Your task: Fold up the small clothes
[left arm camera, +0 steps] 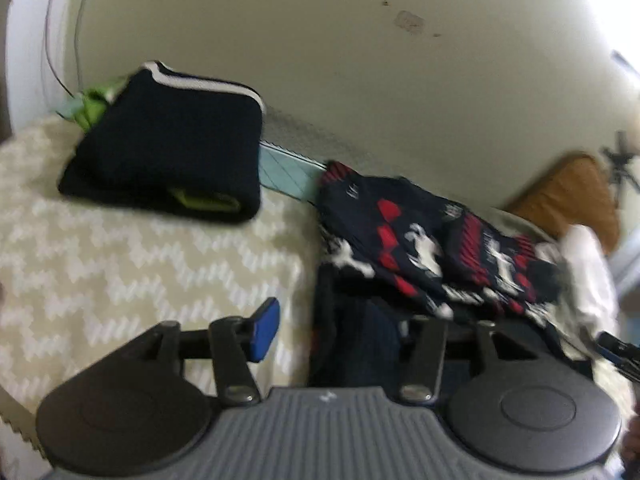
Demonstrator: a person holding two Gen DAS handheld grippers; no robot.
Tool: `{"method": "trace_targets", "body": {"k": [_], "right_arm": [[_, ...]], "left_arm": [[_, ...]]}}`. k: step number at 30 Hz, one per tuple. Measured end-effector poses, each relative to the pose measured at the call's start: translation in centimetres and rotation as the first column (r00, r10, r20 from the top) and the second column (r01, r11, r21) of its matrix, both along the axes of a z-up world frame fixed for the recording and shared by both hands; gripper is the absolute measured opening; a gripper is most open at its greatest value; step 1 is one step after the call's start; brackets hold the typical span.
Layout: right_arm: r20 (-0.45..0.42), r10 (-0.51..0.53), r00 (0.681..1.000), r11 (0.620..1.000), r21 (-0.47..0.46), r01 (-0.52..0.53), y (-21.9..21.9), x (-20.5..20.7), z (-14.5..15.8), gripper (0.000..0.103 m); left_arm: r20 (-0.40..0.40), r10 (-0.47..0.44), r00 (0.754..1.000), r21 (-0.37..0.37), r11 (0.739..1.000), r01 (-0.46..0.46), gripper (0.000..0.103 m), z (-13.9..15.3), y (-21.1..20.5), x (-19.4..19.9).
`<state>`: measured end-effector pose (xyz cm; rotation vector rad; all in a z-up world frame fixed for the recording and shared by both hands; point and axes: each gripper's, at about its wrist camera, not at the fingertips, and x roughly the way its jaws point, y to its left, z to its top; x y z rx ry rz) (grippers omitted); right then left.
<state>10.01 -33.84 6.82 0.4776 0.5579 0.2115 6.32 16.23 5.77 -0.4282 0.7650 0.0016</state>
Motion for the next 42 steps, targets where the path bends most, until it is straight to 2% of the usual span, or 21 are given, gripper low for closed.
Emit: {"method": "trace_targets", "body": {"k": [2,4,7,8,9,10,11,13,15,18,20,22,24,25,26,27,31,33,37,38,42], "right_arm": [[0.014,0.027,1.0,1.0,0.009,-0.027,-0.3,-1.9,-0.2,0.044],[0.019,0.058,0.998,0.998,-0.004,-0.057,-0.4,-3.5,-0.8,0.054],[-0.008,0.069,0.998,0.997,-0.039,-0.07,0.6,-3.9,-1.8,0.056],[-0.018,0.084,0.996,0.995,-0.052,-0.085,1.0,-3.6,-2.1,0.055],[-0.028,0.103,0.994,0.992,-0.064,-0.105,1.6,-3.2,-2.4,0.042],[-0.032,0.116,0.993,0.99,-0.081,-0.118,2.6,-2.4,-2.3,0.007],[-0.027,0.125,0.992,0.985,-0.113,-0.127,3.2,-2.2,-2.0,0.008],[0.039,0.116,0.993,0.979,-0.175,-0.107,4.0,-2.1,-1.2,0.008],[0.109,0.1,0.989,0.982,-0.174,-0.08,4.0,-2.0,0.0,0.008],[0.204,0.055,0.978,0.994,-0.105,-0.034,2.6,-1.8,1.1,0.008],[0.173,0.019,0.985,0.993,-0.118,0.001,2.3,-0.3,0.1,0.008],[0.074,0.001,0.997,0.988,-0.157,0.011,2.3,1.9,-2.0,0.012],[-0.005,-0.017,1.0,0.982,-0.189,0.016,2.4,3.0,-3.8,0.015],[0.01,-0.03,0.999,0.986,-0.165,0.032,1.9,2.6,-3.4,0.028],[0.025,-0.042,0.999,0.988,-0.146,0.045,1.5,2.0,-2.9,0.036],[0.063,-0.055,0.996,0.99,-0.124,0.063,0.9,0.9,-2.2,0.044],[0.133,-0.005,0.991,0.996,-0.086,0.016,0.4,-2.7,-0.3,0.044],[0.153,0.065,0.986,0.995,-0.089,-0.051,1.4,-4.2,0.0,0.044],[0.128,0.15,0.98,0.983,-0.124,-0.134,4.5,-4.7,-0.9,0.044],[0.115,0.151,0.982,0.98,-0.146,-0.134,5.1,-4.5,-1.3,0.044],[0.062,0.109,0.992,0.955,-0.284,-0.087,6.3,-4.4,-3.5,0.037]], "left_arm": [[0.009,-0.011,1.0,-0.007,1.0,0.011,0.063,-0.4,0.5,-1.7],[0.019,-0.043,0.999,-0.036,0.998,0.044,0.067,-0.6,0.4,-2.7],[0.02,-0.081,0.997,-0.018,0.997,0.081,0.068,-0.5,-0.6,-2.7],[0.019,-0.089,0.996,0.004,0.996,0.089,0.065,-0.5,-1.2,-2.3],[0.017,-0.097,0.995,0.03,0.995,0.096,0.062,-0.7,-1.9,-1.9],[0.016,-0.112,0.994,0.056,0.992,0.111,0.044,-0.8,-2.5,-1.8],[0.008,-0.136,0.991,0.085,0.987,0.135,0.008,-1.1,-3.3,-1.5],[-0.005,-0.131,0.991,0.142,0.981,0.13,0.008,-1.6,-4.1,-1.6],[0.06,-0.105,0.993,0.168,0.981,0.094,0.008,-1.0,-4.1,-2.6],[0.171,-0.025,0.985,0.158,0.987,-0.003,0.008,0.2,-3.0,-4.1],[0.173,0.011,0.985,0.169,0.985,-0.041,0.008,-0.1,-2.8,-3.5],[0.128,0.01,0.992,0.206,0.978,-0.037,0.008,-1.4,-3.3,-2.1],[0.064,0.004,0.998,0.259,0.966,-0.021,0.015,-2.9,-4.1,-1.3],[0.065,0.009,0.998,0.27,0.963,-0.026,0.018,-3.1,-4.4,-1.5],[0.077,0.017,0.997,0.279,0.959,-0.038,0.029,-3.0,-4.4,-2.1],[0.083,0.025,0.996,0.28,0.959,-0.047,0.035,-2.6,-4.3,-2.6],[0.185,0.058,0.981,0.204,0.974,-0.096,0.037,0.0,-3.8,-5.1],[0.219,0.029,0.975,0.188,0.98,-0.071,0.037,1.1,-4.5,-5.5],[0.167,-0.054,0.984,0.281,0.96,0.005,0.041,0.8,-7.8,-3.9],[0.136,-0.053,0.989,0.307,0.952,0.008,0.041,0.2,-8.5,-3.3],[0.043,-0.012,0.999,0.317,0.948,-0.002,0.04,-2.6,-9.4,-2.3]]}}
